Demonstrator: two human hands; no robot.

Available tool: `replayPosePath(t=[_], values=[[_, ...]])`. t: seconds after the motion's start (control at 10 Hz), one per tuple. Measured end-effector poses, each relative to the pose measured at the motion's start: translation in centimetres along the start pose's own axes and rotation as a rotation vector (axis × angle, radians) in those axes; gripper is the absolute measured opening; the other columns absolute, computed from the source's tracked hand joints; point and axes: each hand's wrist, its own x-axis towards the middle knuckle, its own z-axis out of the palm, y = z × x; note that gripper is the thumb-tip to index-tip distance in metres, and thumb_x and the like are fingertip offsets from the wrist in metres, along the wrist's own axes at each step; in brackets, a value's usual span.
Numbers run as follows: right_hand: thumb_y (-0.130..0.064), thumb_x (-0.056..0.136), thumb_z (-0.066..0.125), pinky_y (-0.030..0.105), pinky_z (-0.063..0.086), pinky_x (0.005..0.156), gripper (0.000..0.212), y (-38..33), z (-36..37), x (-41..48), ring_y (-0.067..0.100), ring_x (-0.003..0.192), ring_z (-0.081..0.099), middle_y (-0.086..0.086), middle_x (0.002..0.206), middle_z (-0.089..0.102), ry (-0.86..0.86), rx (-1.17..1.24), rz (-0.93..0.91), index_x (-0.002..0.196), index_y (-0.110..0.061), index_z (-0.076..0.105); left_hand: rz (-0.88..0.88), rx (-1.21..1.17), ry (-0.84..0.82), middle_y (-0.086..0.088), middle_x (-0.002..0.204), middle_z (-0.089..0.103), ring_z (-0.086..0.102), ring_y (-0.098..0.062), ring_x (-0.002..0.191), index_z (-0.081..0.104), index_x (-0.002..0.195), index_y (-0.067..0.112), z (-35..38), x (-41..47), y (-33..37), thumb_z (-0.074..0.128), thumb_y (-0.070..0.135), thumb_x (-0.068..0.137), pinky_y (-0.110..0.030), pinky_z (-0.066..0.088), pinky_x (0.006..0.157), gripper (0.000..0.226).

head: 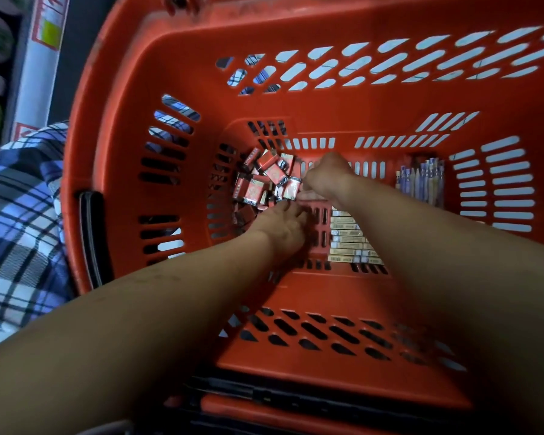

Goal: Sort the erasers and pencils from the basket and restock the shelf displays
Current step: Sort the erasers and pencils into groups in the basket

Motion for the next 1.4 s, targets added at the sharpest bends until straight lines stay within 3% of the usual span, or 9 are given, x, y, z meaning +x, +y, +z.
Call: replayPosePath(t=[0.2, 0.3, 0.4, 0.7, 0.9, 1.1, 1.2, 1.3, 1.4], values=[[0.02, 0.093, 0.045, 0.052, 0.053, 0.099, 0.033, 0.4, 0.0, -1.1, 0.032, 0.094, 0.072, 0.03, 0.129, 0.06, -0.022, -0.02, -0.048, 0.122, 0.006, 0.052, 0.008, 0.116, 0.072, -0.016, 0.153, 0.039, 0.036, -0.036, 0.139, 0.042, 0.15, 0.004, -0.2, 0.1, 0.7, 0.03, 0.016, 0.108, -0.04, 0.032, 0.109, 0.045], [0.02, 0.091, 0.052, 0.038, 0.062, 0.084, 0.041, 0.5, 0.0, -0.7, 0.029, 0.084, 0.074, 0.023, 0.109, 0.065, -0.027, -0.015, -0.045, 0.13, 0.008, 0.051, -0.042, 0.064, -0.048, -0.021, 0.151, 0.041, 0.037, -0.037, 0.137, 0.045, 0.146, 0.0, -0.8, -0.4, 0.1, 0.034, 0.013, 0.107, -0.041, 0.031, 0.11, 0.043], [0.022, 0.087, 0.058, 0.029, 0.063, 0.064, 0.043, 0.2, 0.1, -0.8, 0.028, 0.072, 0.075, 0.027, 0.118, 0.063, -0.062, 0.037, -0.046, 0.128, 0.011, 0.051, -0.211, -0.303, -0.019, -0.022, 0.15, 0.039, 0.036, -0.035, 0.137, 0.043, 0.144, -0.001, -0.3, -0.4, -0.2, 0.041, 0.015, 0.105, -0.039, 0.029, 0.109, 0.043], [0.024, 0.084, 0.06, 0.027, 0.062, 0.062, 0.04, 0.2, 0.4, -1.1, 0.03, 0.08, 0.072, 0.027, 0.113, 0.063, -0.094, 0.033, -0.051, 0.123, 0.011, 0.056, -0.028, 0.117, -0.042, -0.018, 0.141, 0.052, 0.048, -0.038, 0.129, 0.055, 0.14, 0.006, -0.8, -0.5, 0.4, 0.042, 0.016, 0.105, -0.047, 0.037, 0.107, 0.039], [0.016, 0.091, 0.059, 0.028, 0.061, 0.057, 0.029, -0.7, -2.7, -1.9, 0.029, 0.068, 0.076, 0.036, 0.106, 0.066, -0.127, -0.051, -0.053, 0.12, 0.018, 0.055, -0.062, -0.246, 0.019, -0.017, 0.138, 0.054, 0.053, -0.035, 0.124, 0.05, 0.138, 0.004, -1.5, -0.4, 0.8, 0.052, 0.015, 0.101, -0.042, 0.042, 0.103, 0.039], [-0.001, 0.096, 0.059, 0.027, 0.052, 0.047, 0.012, -1.7, -7.0, -1.9, 0.019, 0.045, 0.061, 0.015, 0.076, 0.059, 0.096, -0.288, -0.072, 0.107, 0.005, 0.057, -0.282, -0.972, -0.049, -0.021, 0.128, 0.06, 0.061, -0.038, 0.114, 0.033, 0.146, 0.005, -2.0, 0.2, -0.4, 0.061, 0.016, 0.095, -0.033, 0.043, 0.081, 0.059], [-0.01, 0.096, 0.059, 0.038, 0.062, 0.061, 0.021, -1.5, -9.5, -2.3, 0.031, 0.062, 0.07, 0.019, 0.073, 0.069, 0.209, -0.459, -0.056, 0.111, 0.004, 0.06, -0.375, -1.097, -0.007, -0.026, 0.128, 0.06, 0.06, -0.042, 0.116, 0.038, 0.14, 0.001, -2.0, 1.0, -1.1, 0.06, 0.017, 0.095, -0.035, 0.045, 0.083, 0.053], [-0.017, 0.098, 0.056, 0.035, 0.053, 0.085, 0.035, -1.0, -11.4, -3.6, 0.037, 0.108, 0.069, 0.025, 0.118, 0.069, 0.351, -0.774, -0.114, 0.125, 0.005, 0.061, -0.401, -1.216, 0.076, -0.018, 0.128, 0.065, 0.062, -0.036, 0.117, 0.044, 0.142, 0.009, -2.7, 1.6, -1.3, 0.063, 0.015, 0.089, -0.036, 0.051, 0.092, 0.057], [-0.016, 0.096, 0.061, 0.038, 0.05, 0.091, 0.035, -0.3, -12.8, -4.5, 0.036, 0.121, 0.061, 0.02, 0.129, 0.063, 0.3, -0.812, -0.057, 0.127, 0.0, 0.062, -0.429, -1.356, 0.082, -0.01, 0.115, 0.071, 0.066, -0.029, 0.106, 0.062, 0.129, 0.012, -3.6, 2.4, -1.1, 0.064, 0.013, 0.083, -0.035, 0.055, 0.092, 0.046]])
